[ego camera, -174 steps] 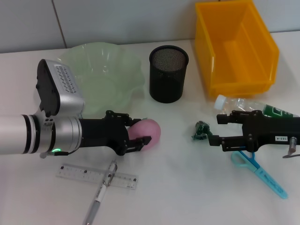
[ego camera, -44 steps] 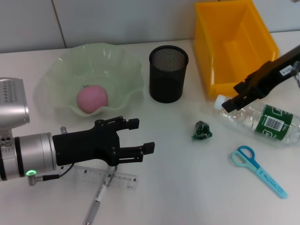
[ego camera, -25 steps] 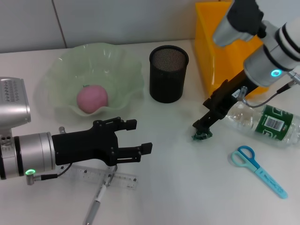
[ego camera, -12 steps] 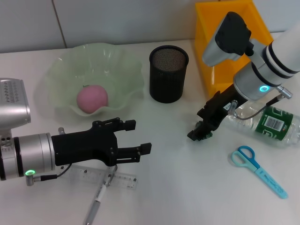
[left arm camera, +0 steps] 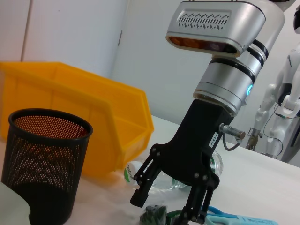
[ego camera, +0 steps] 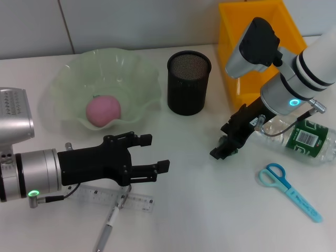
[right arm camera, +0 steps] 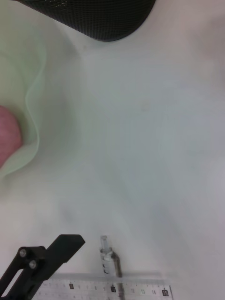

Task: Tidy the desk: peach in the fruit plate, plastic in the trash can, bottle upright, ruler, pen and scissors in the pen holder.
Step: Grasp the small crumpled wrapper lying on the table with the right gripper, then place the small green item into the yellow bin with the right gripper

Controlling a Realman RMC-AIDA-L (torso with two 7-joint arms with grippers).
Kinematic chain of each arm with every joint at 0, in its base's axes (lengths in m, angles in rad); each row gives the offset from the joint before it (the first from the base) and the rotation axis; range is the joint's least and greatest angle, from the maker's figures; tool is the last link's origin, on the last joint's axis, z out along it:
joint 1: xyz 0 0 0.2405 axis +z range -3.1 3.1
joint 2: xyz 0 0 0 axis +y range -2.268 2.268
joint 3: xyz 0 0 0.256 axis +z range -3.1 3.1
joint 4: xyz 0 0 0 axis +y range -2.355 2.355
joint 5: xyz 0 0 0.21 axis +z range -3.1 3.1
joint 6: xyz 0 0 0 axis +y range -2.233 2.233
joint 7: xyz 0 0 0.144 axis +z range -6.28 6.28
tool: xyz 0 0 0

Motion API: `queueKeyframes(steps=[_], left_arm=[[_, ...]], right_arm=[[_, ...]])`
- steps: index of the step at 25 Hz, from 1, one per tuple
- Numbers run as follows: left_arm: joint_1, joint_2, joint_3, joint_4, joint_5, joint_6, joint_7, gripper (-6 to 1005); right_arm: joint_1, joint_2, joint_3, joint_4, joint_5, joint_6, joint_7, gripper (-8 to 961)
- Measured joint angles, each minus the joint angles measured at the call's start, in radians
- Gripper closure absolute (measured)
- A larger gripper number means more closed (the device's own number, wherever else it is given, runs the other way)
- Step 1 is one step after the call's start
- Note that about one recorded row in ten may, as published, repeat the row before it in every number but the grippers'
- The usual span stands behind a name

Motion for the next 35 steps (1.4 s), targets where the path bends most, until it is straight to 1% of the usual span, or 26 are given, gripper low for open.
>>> queueKeyframes(steps=[11,14,17,24,30,35], left_arm=[[0.000,-0.002,0.000,0.000,0.000,0.000,0.000,156],[0.000,-0.002,0.000,0.000,0.000,0.001,0.000,156],[0.000,-0.003,0.000,0.000,0.000,0.002,0.000,156],[0.003,-0.003,0.000,0.000,0.000,0.007,0.000,156],[0.004,-0.005,0.000,0.000,0.000,0.009,0.000,156],[0.004,-0.005,0.000,0.000,0.000,0.010,0.000,156]], right_arm=[[0.000,0.003,-0.003,0.017,0.000,0.011,0.000,267],[0.000,0.006,-0.003,0.023,-0.015,0.013,0.000,269],[0.000,0.013,-0.004,0.023,-0.035,0.013,0.007,270],[-0.004,0.015,0.009,0.016,-0.035,0.011,0.010,274],[-0.005,0.015,0.009,0.009,-0.033,0.004,0.010,467],[-0.023,0.018,0.022,-0.045,-0.023,-0.028,0.011,519]])
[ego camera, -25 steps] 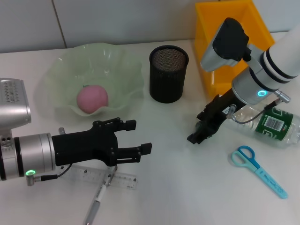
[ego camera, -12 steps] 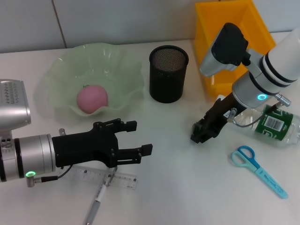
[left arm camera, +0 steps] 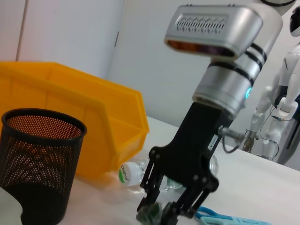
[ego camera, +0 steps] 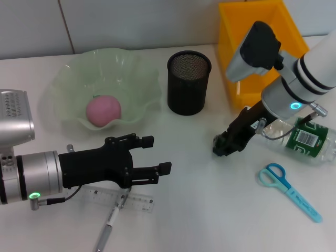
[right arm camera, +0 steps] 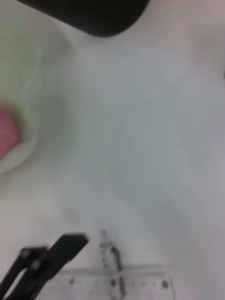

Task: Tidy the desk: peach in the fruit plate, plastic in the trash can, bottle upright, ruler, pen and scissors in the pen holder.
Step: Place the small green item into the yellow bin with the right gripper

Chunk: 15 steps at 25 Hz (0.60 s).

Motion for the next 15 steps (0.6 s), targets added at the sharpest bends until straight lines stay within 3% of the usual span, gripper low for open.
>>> queueKeyframes(steps=[5,12,15], left_arm=[[0.000,0.000,0.000,0.000,0.000,0.001,0.000,156],[-0.006,0.001,0.000,0.001,0.000,0.001,0.000,156],[-0.008,0.001,0.000,0.005,0.000,0.001,-0.001,156]], right_arm=[[-0.039,0.001,0.066,-0.133,0.033,-0.103,0.001,560],[-0.103,-0.009,0.307,-0.407,0.080,-0.260,0.003,620],[-0.112,-0.017,0.365,-0.448,0.085,-0.260,0.004,629]])
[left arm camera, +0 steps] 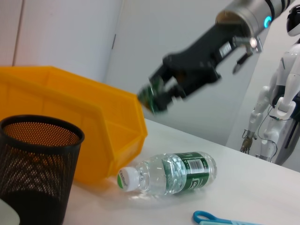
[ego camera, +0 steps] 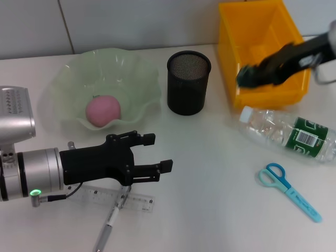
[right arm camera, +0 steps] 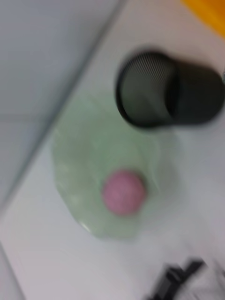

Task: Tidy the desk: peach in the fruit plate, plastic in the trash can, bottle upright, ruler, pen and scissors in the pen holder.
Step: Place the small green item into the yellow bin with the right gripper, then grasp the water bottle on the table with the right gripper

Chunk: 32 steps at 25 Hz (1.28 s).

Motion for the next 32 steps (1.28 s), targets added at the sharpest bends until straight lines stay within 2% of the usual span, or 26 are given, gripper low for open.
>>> queueKeyframes(steps=[5,7,15,20,26,32], left_arm=[[-0.001,-0.002,0.000,0.017,0.000,0.003,-0.010,156],[-0.001,-0.003,0.000,0.020,0.000,0.004,-0.012,156],[-0.001,-0.004,0.000,0.032,0.000,0.005,-0.013,156],[-0.001,-0.005,0.000,0.032,0.000,0.005,-0.018,156],[-0.002,-0.004,0.000,0.044,0.000,0.005,-0.024,156],[-0.003,-0.004,0.000,0.044,0.000,0.004,-0.024,157]], right_arm=[[-0.003,-0.019,0.126,-0.021,0.001,0.068,0.000,640],[-0.008,-0.025,0.134,0.010,-0.004,0.164,0.001,641],[0.011,-0.054,0.126,0.168,-0.006,0.321,-0.006,635],[0.019,-0.058,0.117,0.193,-0.006,0.356,-0.010,477],[0.022,-0.058,0.104,0.194,-0.007,0.360,-0.011,229],[0.023,-0.057,0.105,0.194,-0.004,0.361,-0.012,146]])
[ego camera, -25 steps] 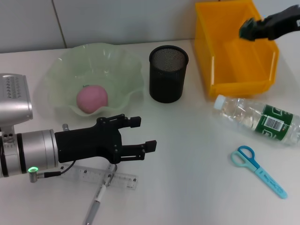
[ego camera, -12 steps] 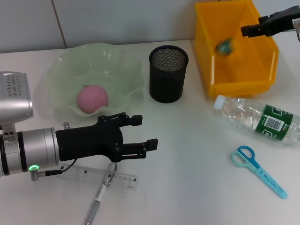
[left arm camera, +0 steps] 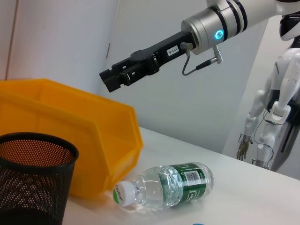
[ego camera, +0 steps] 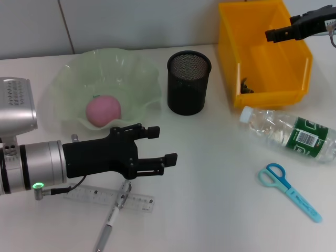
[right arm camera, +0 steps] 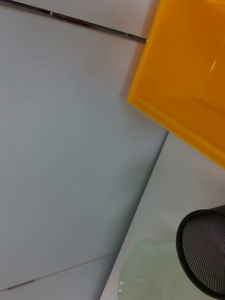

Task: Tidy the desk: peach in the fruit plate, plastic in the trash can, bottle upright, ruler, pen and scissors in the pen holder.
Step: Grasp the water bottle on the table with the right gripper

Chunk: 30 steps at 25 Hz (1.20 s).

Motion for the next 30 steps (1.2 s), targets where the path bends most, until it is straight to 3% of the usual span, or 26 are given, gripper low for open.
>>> queueKeyframes(steps=[11,15,19,24,30], left_arm=[[-0.006,-0.001,0.000,0.000,0.000,-0.003,0.000,157],[-0.003,-0.002,0.000,0.000,0.000,0.000,0.000,157],[-0.001,-0.003,0.000,0.000,0.000,0.001,0.000,157],[0.003,-0.001,0.000,0.000,0.000,0.006,0.000,157],[0.003,0.000,0.000,-0.005,0.002,0.006,-0.001,157]], right_arm=[[-0.002,0.000,0.009,-0.030,0.027,-0.041,0.013,120],[-0.037,-0.021,0.014,-0.137,0.179,-0.235,0.040,121],[-0.043,-0.034,0.014,-0.202,0.207,-0.382,0.059,122],[-0.021,-0.039,0.003,-0.293,0.112,-0.583,0.078,122],[0.008,-0.039,-0.068,-0.308,-0.112,-0.678,0.059,123]])
